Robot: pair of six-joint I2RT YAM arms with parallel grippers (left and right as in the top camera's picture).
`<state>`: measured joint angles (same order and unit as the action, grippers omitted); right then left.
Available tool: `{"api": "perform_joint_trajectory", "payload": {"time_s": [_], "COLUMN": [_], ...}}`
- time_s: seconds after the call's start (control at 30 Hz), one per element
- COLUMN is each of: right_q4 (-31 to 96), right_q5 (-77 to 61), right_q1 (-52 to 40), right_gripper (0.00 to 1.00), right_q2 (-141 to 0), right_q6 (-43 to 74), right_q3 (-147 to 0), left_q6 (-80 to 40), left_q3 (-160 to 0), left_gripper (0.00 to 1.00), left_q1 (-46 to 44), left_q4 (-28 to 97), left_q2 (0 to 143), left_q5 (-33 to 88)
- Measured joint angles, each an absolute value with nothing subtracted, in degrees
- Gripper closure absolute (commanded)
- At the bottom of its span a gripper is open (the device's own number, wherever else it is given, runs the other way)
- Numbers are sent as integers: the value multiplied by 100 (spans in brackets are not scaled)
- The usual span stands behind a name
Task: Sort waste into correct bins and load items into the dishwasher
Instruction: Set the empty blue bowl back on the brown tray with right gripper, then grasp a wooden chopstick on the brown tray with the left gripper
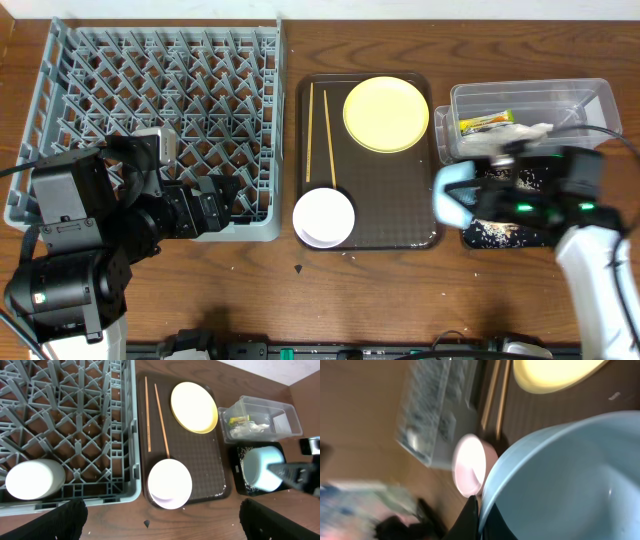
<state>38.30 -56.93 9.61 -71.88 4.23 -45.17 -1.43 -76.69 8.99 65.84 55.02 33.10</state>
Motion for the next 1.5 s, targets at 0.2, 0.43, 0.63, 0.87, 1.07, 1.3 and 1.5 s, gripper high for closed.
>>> {"api": "perform_joint_trajectory", "payload": {"time_s": [0.2, 0.43, 0.63, 0.87, 1.07, 1.3, 1.5], "right_q4": [3750, 2698, 2038, 2869, 3822, 4386, 4735], "right_q5": [-2416, -16, 478, 416, -82, -1201, -2300], "right_q1": [-1822, -3297, -3507, -3498, -3017, -1549, -445], "right_gripper": [99, 99, 93, 46, 47, 46, 47], "right_q2": [-7043, -7644, -8573, -8414, -7684, -7264, -7210], "right_q6": [1356, 1835, 1909, 1911, 1903, 1905, 1909], "right_q3": [-4521, -4521, -4521, -4786, -5590, -6270, -6379], "left_q6": [-143, -143, -143, -148, -281, -574, -760], "left_q3": [-7669, -7669, -7669, -7669, -7675, -8412, -9496], "left_gripper": [2, 2, 2, 2, 0, 7, 7], "left_q1": [899, 899, 899, 899, 694, -882, -2272], "left_q4": [6582, 6582, 6582, 6541, 6125, 6825, 6792], "left_q2": [5502, 5502, 5502, 5502, 5616, 6932, 8781], "left_q5": [3310, 3310, 3312, 3315, 3441, 2169, 1013]}}
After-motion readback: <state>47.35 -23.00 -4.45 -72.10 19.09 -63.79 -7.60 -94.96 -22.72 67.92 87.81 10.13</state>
